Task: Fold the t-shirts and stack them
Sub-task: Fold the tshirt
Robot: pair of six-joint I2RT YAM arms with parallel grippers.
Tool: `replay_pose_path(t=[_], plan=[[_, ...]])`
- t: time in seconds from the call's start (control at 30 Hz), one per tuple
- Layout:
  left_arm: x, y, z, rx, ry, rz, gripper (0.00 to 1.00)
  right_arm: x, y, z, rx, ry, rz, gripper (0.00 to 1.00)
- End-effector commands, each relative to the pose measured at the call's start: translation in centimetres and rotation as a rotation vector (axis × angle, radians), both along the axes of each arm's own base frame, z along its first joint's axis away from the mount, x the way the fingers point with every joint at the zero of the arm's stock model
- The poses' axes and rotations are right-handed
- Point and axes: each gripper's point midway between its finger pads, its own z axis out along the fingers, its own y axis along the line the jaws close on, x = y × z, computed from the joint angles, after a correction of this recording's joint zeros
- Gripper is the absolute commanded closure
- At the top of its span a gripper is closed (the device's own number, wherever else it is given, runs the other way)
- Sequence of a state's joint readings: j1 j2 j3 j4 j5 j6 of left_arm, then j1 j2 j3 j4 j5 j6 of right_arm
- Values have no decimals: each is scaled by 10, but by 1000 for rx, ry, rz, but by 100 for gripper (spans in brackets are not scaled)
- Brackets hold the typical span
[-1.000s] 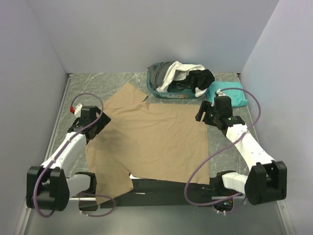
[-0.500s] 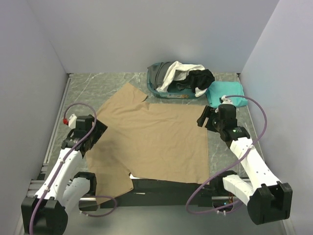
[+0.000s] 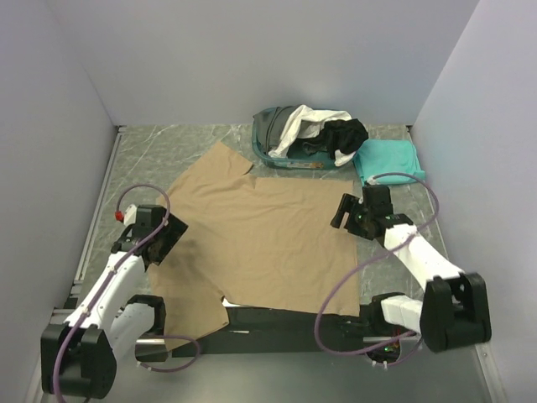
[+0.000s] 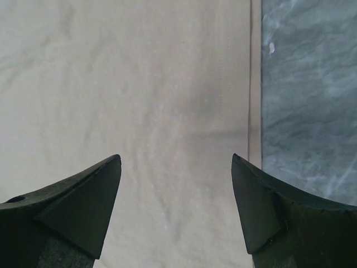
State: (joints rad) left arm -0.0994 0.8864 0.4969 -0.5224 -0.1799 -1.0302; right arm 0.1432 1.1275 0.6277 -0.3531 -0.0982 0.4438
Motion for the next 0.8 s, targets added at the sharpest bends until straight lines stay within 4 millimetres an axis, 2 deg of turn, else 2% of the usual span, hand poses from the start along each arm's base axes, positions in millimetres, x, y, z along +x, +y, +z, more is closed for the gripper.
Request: replay_pose_path(t=[0.0, 0.07, 0.1, 0.17, 0.2, 0.3, 0.47, 0.57, 0.77], plan=[[15, -7, 2, -25, -39, -22, 1, 17, 8, -9, 29, 18, 3, 14], [19, -6, -2, -20, -20, -22, 1, 25, 11, -11, 16, 35, 3, 13], [22, -6, -2, -14, -23, -25, 0, 25, 11, -22, 5, 78, 4, 13], [27, -7, -5, -14, -9, -33, 1, 32, 9, -25, -17, 105, -11, 13], [31, -8, -4, -13, -19, -36, 1, 31, 9, -36, -29, 144, -8, 13], [39, -6, -9, 3, 0, -40, 1, 36, 6, -45, -54, 185, -23, 13], [54, -6, -9, 22, 3, -50, 1, 47, -1, -54, -107, 240, -47, 12], [63, -7, -13, 25, 12, -56, 1, 53, 0, -58, -113, 267, -45, 12], [79, -7, -21, 47, 36, -64, 1, 64, -12, -65, -192, 313, -87, 12]])
